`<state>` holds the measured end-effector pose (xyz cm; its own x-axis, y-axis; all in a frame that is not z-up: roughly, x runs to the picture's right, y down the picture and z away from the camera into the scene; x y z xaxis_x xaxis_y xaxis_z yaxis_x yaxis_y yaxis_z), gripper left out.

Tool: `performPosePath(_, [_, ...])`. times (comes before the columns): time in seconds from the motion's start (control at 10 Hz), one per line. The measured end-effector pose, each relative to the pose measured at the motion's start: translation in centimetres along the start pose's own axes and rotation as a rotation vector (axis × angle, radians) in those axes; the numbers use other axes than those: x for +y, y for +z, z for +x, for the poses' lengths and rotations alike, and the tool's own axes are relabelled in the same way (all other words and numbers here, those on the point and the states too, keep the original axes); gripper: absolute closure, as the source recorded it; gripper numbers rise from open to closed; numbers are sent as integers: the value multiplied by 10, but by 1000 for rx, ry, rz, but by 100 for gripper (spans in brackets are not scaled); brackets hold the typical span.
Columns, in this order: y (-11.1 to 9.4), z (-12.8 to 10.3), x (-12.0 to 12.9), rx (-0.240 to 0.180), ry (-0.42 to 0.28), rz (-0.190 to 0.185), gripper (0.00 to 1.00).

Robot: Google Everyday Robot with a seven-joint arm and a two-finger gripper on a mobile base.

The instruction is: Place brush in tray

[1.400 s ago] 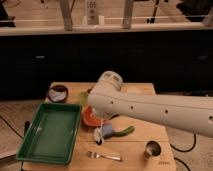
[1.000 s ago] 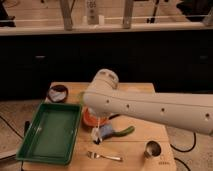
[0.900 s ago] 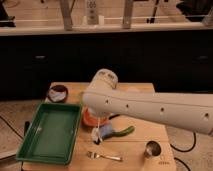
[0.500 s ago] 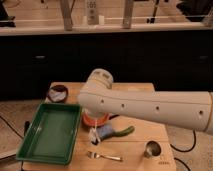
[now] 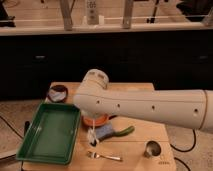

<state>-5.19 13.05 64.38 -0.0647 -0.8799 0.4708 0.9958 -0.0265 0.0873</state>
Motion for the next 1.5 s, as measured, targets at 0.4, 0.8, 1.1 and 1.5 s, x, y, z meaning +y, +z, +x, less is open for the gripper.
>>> performPosePath(0.4, [2, -6, -8, -7, -27, 9, 95])
performPosePath(0.8, [1, -13, -8, -13, -40, 20, 95])
performPosePath(1.1, [0, -15, -9, -13, -42, 28, 95])
performPosePath(1.5, [-1, -19, -7, -22, -43, 49, 95])
